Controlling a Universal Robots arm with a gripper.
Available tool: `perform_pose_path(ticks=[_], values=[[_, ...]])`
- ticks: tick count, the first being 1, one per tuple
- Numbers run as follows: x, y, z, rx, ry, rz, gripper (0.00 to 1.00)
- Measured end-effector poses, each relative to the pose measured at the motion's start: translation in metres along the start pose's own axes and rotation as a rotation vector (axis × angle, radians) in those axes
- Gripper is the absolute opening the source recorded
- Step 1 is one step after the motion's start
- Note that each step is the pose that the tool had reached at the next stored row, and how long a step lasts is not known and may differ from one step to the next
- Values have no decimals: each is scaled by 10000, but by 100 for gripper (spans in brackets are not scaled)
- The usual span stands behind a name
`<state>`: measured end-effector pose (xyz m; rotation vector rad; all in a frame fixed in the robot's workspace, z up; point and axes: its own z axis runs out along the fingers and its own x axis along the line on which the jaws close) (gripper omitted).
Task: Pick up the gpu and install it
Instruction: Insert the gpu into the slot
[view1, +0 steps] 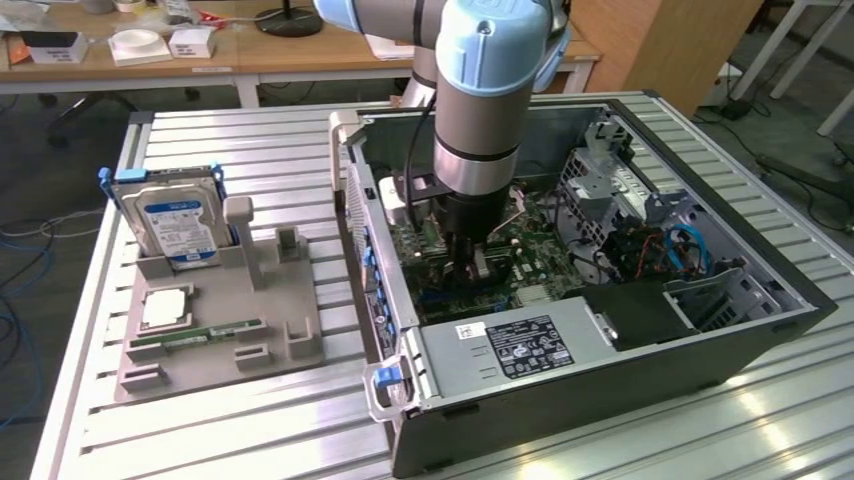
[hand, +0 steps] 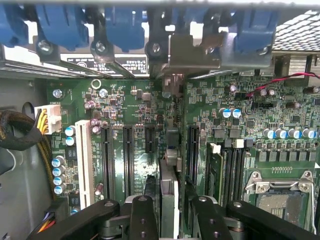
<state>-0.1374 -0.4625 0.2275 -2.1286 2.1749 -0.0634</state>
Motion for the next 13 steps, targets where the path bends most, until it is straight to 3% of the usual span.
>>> perform_pose_path(ticks=[7,13], values=[[0,-2,-19,45,1,-2,34],[-3,-3,-71,194,-4,-9,34]])
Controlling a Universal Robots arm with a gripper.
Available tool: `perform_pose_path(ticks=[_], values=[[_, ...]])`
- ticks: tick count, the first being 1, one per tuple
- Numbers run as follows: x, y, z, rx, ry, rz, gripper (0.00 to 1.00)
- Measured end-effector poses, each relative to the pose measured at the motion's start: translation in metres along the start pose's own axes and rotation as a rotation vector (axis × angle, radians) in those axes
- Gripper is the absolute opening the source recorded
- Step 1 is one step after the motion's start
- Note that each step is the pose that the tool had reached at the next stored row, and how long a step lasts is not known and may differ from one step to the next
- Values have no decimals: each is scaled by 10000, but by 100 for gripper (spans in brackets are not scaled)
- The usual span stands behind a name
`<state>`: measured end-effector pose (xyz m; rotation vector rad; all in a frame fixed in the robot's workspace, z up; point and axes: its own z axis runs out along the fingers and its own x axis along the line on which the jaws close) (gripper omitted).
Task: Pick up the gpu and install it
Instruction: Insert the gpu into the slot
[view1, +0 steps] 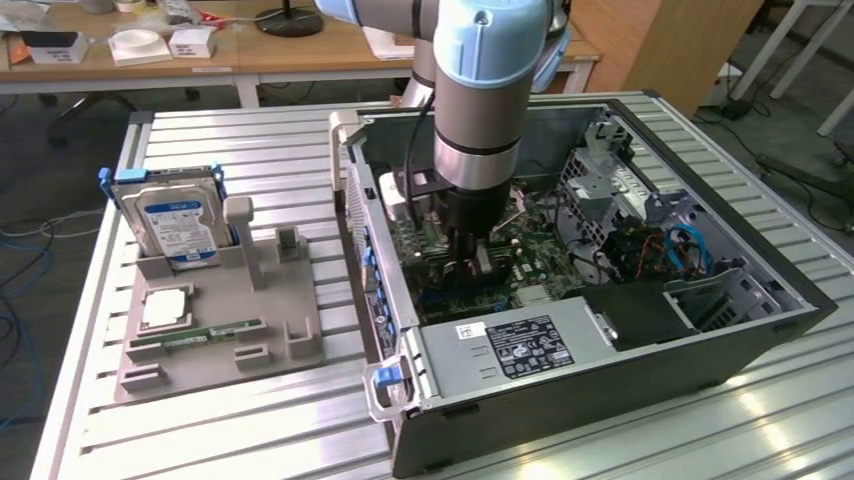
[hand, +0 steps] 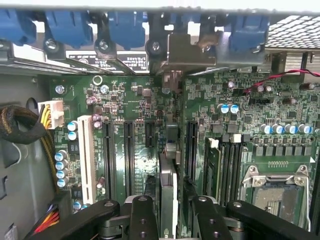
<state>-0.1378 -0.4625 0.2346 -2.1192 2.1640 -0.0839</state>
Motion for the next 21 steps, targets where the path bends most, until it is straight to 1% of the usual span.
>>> perform_pose_path(ticks=[2,5,8,17,21], values=[[-1,4,-2,17,-3,2,34],[-1,6,-4,18,-1,2,34],[0,6,-11,26,-13,1,34],[-10,-21,-248,33,-15,2,34],[-13,-31,-328,35,-16,2,34]])
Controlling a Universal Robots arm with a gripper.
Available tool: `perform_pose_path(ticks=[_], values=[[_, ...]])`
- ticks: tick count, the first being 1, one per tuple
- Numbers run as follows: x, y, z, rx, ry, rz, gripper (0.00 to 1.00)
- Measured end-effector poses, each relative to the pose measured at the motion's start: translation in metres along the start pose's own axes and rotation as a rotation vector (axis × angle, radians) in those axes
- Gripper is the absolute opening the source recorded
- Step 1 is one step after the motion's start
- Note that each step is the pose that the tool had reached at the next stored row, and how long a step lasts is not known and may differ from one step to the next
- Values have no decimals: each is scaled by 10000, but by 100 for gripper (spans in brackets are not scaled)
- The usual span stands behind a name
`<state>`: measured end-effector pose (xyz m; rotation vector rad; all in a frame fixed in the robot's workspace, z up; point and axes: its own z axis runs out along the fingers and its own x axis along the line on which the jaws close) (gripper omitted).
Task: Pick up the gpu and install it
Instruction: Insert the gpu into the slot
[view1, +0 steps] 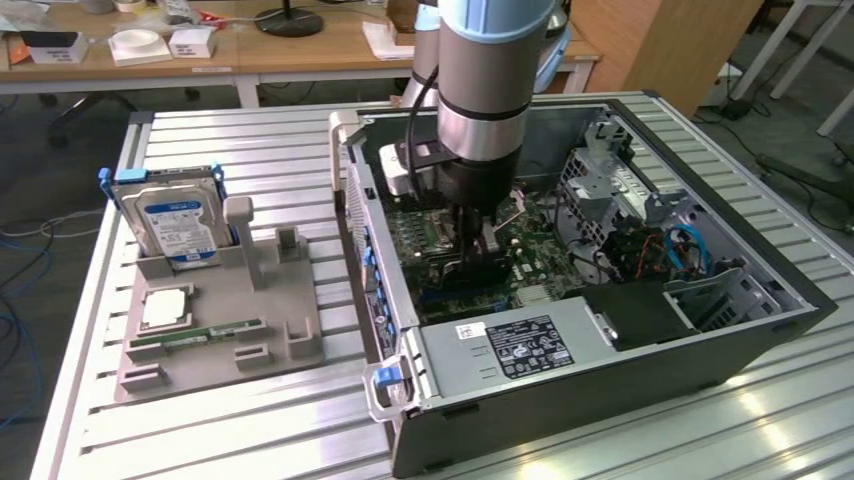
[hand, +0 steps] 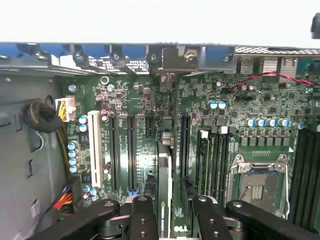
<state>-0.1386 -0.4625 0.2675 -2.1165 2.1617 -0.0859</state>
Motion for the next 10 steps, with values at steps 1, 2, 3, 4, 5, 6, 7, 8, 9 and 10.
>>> perform_pose_path(ticks=[1,2,3,4,5,6,7,8,9,10], values=[[-1,-2,-17,1,0,0,34],[-1,-4,-31,0,0,0,33],[-2,-5,-45,1,0,0,33],[-3,-7,-59,1,0,0,26],[-3,-9,-71,1,0,1,20],[-3,-10,-78,1,1,0,20],[-4,-9,-77,2,-1,0,14],[-4,-9,-77,2,-1,1,14],[-4,-9,-78,2,-1,1,10],[-4,-10,-77,2,-1,0,10]])
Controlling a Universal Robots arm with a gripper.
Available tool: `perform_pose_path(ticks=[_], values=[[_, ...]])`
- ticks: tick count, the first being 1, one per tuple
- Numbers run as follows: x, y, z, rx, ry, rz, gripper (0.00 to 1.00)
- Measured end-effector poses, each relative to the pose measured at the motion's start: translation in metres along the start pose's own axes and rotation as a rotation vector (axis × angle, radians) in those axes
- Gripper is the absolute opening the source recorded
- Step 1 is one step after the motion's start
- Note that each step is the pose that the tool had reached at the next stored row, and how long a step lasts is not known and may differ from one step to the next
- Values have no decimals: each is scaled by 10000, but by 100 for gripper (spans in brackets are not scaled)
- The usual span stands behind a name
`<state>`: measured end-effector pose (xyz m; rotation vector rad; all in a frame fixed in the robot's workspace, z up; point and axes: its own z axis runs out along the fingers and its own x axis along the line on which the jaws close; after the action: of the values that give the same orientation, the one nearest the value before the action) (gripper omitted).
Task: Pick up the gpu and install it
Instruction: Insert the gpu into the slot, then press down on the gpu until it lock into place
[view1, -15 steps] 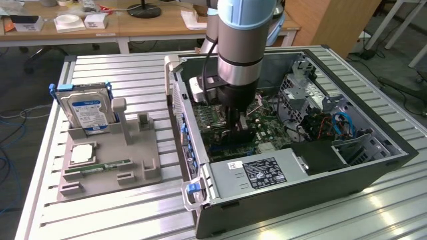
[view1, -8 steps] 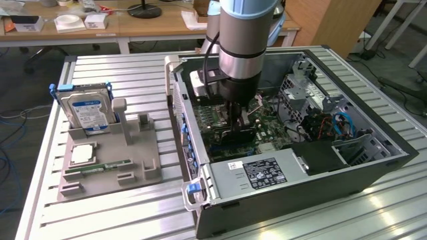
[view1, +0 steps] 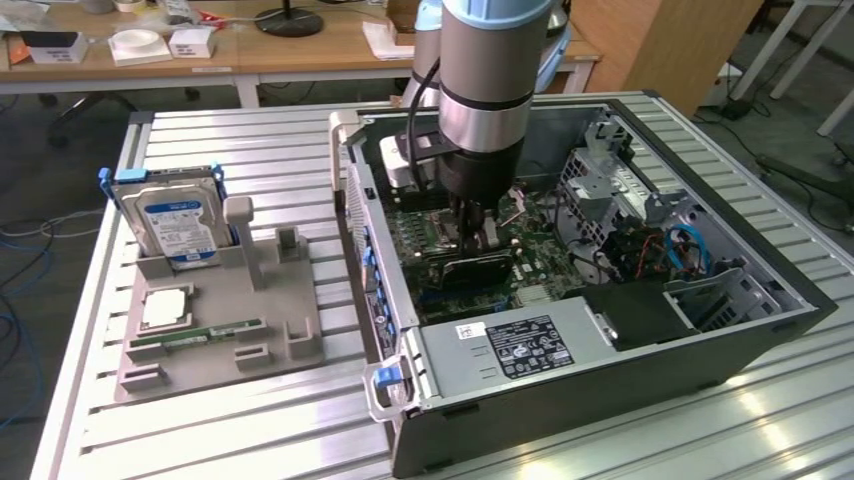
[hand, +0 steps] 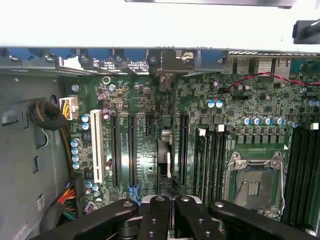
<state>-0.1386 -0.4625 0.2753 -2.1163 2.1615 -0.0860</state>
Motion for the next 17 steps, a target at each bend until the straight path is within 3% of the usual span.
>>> perform_pose_path(ticks=[15,16,17], values=[[0,0,-1,-4,2,0,10],[0,0,0,-32,2,0,10],[-1,1,0,-160,6,7,10]])
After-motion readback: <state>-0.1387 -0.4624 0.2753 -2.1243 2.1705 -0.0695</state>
